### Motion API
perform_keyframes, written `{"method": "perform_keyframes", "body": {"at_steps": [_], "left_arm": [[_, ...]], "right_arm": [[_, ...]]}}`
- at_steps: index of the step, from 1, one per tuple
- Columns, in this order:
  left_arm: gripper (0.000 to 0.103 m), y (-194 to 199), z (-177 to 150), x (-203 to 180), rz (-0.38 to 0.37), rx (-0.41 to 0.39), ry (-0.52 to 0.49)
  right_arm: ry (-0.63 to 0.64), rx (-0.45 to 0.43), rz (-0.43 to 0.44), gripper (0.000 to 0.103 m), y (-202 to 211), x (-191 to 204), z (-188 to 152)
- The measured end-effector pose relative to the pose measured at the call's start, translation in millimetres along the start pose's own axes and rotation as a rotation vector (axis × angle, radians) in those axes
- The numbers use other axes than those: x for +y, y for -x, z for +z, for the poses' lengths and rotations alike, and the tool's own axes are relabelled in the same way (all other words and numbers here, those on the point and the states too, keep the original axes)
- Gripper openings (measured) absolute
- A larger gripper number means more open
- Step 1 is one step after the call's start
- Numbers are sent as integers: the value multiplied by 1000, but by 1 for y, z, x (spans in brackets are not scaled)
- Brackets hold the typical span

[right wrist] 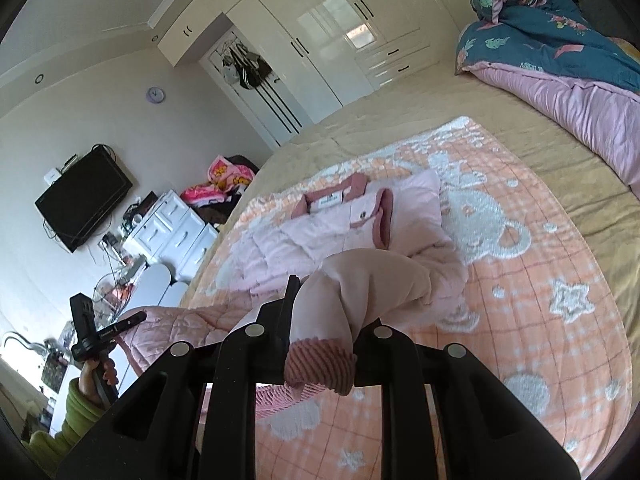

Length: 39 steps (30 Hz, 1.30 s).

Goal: Fold large clothes
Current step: 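Lift the hem with both tools and fold it toward the collar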

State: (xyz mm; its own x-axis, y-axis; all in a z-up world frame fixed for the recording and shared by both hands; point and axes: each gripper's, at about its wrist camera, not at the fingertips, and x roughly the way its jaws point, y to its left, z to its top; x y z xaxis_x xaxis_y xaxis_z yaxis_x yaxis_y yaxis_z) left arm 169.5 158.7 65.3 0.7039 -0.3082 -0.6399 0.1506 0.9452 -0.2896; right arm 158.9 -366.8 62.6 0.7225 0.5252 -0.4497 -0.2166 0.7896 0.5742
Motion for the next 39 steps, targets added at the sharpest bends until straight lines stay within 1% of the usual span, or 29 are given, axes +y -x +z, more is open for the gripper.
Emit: {"method": "perform_keyframes", "body": {"at_steps": [9, 15, 20, 24, 30, 39], "left_arm": [[10, -6, 36, -3, 4, -41, 4], [10, -15, 57, -4, 29, -66, -2], [11, -28, 72, -8, 66, -75, -24], [11, -41, 82, -8, 87, -79, -23], [11, -62, 92, -5, 130, -82, -34], [11, -92, 104, 1, 175, -84, -25]], "right_arm": [[-36, -57, -2, 18, -14, -6, 34], [-43, -77, -12, 18, -25, -8, 55], [-52, -77, -24, 18, -37, -14, 69], [-82, -75, -32, 18, -51, -23, 79], [-109, -70, -46, 18, -72, -37, 89], [-184, -61, -34, 19, -102, -57, 104]]}}
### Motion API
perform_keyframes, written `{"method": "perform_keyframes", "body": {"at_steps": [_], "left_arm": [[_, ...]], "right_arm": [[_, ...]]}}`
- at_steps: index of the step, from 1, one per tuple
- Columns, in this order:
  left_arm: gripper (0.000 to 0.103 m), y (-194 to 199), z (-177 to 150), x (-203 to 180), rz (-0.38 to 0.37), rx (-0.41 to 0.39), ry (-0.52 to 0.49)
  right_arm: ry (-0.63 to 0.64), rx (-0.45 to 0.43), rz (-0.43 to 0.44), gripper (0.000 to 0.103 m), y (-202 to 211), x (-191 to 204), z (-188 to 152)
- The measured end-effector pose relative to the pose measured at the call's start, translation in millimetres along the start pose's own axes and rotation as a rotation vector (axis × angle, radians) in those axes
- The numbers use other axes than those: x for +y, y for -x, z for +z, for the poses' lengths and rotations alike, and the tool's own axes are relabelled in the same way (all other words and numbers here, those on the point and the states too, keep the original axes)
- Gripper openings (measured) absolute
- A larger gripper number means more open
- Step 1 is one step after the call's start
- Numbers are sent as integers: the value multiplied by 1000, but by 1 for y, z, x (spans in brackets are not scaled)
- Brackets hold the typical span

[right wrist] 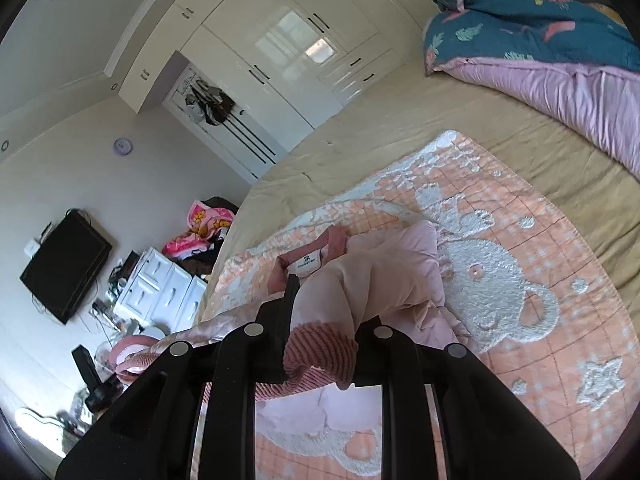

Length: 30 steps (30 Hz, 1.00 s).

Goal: Fold large clothes
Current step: 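Lift the hem with both tools and fold it toward the collar, then open both tools and release the hem onto the jacket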

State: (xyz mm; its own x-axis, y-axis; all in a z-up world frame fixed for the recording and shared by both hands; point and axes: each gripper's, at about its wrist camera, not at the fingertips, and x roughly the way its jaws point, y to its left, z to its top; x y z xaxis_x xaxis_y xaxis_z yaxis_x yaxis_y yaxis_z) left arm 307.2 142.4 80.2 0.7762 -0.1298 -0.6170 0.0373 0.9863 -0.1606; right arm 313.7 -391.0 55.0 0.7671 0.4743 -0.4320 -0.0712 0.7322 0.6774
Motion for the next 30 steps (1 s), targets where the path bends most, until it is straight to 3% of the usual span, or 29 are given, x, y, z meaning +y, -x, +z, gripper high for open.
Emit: {"method": "perform_keyframes", "body": {"at_steps": [6, 9, 11, 14, 16, 18, 24, 30], "left_arm": [[12, -22, 3, 0, 23, 9, -1], [12, -33, 3, 1, 38, 21, -10], [12, -40, 4, 3, 40, 26, -8], [12, -49, 4, 4, 45, 32, -6], [12, -54, 4, 4, 48, 37, -4], [12, -60, 4, 4, 50, 41, -1], [13, -78, 3, -4, 72, 56, -23], [13, -91, 5, -11, 105, 56, -35]], "right_arm": [[-70, 24, 22, 22, -23, -16, 10], [-116, 46, 70, 30, -33, -26, 14], [-151, 50, 128, 50, -37, -32, 15], [-148, 15, 171, 72, -35, -32, 15], [-130, -7, 179, 80, -32, -32, 14], [-123, -7, 193, 82, -33, -34, 12], [-109, 5, 111, 84, -44, -43, -17], [-95, -9, -43, 86, -63, -51, -55]]}}
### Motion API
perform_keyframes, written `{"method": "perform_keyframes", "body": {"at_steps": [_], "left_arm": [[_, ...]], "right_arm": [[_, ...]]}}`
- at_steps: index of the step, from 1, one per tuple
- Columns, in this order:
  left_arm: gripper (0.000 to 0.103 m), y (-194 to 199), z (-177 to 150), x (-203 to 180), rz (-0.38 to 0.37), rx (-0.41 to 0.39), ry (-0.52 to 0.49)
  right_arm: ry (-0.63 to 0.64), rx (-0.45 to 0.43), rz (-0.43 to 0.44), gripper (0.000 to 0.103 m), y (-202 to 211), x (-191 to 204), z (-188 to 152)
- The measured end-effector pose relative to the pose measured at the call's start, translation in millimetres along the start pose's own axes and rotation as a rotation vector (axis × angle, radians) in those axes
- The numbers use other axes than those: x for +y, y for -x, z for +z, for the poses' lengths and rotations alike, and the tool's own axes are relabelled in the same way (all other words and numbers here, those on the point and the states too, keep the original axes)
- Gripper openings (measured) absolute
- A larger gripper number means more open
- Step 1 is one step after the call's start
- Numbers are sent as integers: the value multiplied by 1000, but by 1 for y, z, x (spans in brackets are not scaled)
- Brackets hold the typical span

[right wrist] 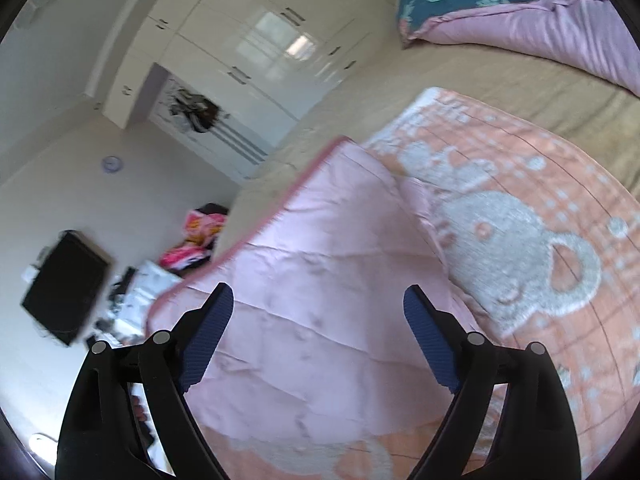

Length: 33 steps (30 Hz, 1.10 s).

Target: Fold large clothes

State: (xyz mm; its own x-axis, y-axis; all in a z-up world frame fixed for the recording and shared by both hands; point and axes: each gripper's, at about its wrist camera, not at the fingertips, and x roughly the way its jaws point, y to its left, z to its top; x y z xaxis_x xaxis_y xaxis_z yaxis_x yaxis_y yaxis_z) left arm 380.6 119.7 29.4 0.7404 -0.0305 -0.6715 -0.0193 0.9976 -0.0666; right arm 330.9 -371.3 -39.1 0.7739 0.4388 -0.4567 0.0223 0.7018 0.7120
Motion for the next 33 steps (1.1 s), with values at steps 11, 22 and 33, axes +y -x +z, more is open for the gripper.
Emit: {"method": "perform_keyframes", "body": {"at_steps": [11, 22, 33], "left_arm": [[71, 4, 6, -9, -81, -15, 48], [94, 62, 23, -30, -93, -158, 15], [94, 79, -16, 1, 83, -198, -12]], "right_arm": [[206, 12, -134, 94, -13, 24, -15], [295, -8, -174, 96, -10, 33, -12], [371, -44, -279, 97, -2, 29, -7]]}}
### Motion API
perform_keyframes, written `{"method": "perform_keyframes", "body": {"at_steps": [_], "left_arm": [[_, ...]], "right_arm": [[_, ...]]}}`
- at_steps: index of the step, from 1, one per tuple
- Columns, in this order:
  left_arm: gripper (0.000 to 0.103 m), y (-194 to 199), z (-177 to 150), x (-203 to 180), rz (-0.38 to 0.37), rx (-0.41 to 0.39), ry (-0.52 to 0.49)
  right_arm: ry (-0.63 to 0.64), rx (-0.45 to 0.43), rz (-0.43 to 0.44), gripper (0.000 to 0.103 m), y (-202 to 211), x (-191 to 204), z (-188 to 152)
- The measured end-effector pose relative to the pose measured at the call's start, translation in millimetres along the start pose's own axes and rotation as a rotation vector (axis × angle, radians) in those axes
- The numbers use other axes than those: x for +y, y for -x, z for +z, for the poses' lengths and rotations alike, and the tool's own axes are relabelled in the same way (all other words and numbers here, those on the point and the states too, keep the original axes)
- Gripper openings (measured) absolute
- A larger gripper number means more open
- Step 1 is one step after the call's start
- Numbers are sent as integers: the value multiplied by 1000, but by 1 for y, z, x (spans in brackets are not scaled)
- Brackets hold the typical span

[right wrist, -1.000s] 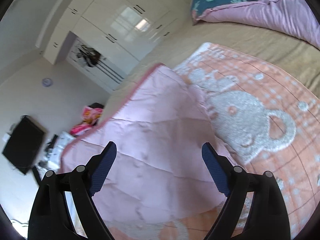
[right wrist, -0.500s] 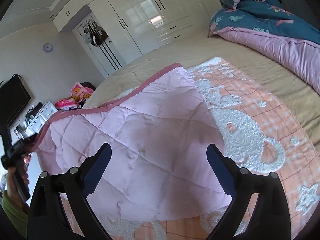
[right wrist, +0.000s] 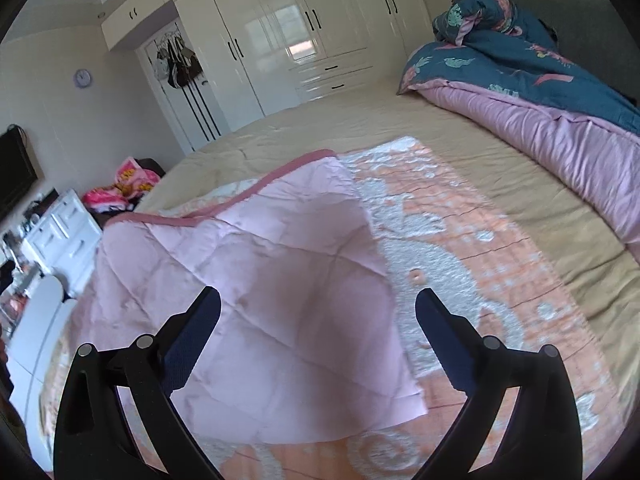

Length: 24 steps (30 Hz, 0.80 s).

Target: Fold large clothes

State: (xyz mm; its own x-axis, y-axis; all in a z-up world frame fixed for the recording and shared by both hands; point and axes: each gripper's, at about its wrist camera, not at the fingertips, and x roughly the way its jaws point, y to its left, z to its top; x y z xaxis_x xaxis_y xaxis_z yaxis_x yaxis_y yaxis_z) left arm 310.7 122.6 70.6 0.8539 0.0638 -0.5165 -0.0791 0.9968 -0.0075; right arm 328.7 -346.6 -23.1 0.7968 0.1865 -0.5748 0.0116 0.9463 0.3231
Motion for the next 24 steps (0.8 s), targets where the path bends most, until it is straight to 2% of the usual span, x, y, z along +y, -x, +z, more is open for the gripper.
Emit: {"method": "perform_keyframes", "body": {"at_steps": [5, 8, 12, 16, 18, 19, 20, 22, 23, 24], "left_arm": [[94, -32, -48, 28, 5, 126, 67], [94, -45, -70, 44, -20, 149, 107], [94, -73, -98, 52, -89, 227, 138], [94, -94, -110, 57, -152, 286, 196], [94, -98, -112, 58, -172, 294, 210], [94, -98, -112, 56, -176, 291, 204], [94, -98, -111, 54, -184, 280, 189], [71, -98, -108, 48, -194, 261, 159], [49, -97, -106, 45, -203, 256, 150], [37, -97, -104, 40, -195, 244, 138]], "right_arm": [[18, 22, -19, 97, -9, -7, -2], [33, 64, -33, 97, -24, -16, -8], [73, 85, -43, 97, -38, -17, -12], [134, 104, -37, 97, -50, -10, -17], [178, 117, -51, 91, -54, -5, -21], [207, 126, -46, 80, -57, -2, -24], [217, 131, -32, 61, -59, 0, -26], [256, 124, -39, 47, -61, 6, -30], [280, 114, -42, 35, -61, 10, -31], [289, 106, -42, 30, -60, 13, -31]]}}
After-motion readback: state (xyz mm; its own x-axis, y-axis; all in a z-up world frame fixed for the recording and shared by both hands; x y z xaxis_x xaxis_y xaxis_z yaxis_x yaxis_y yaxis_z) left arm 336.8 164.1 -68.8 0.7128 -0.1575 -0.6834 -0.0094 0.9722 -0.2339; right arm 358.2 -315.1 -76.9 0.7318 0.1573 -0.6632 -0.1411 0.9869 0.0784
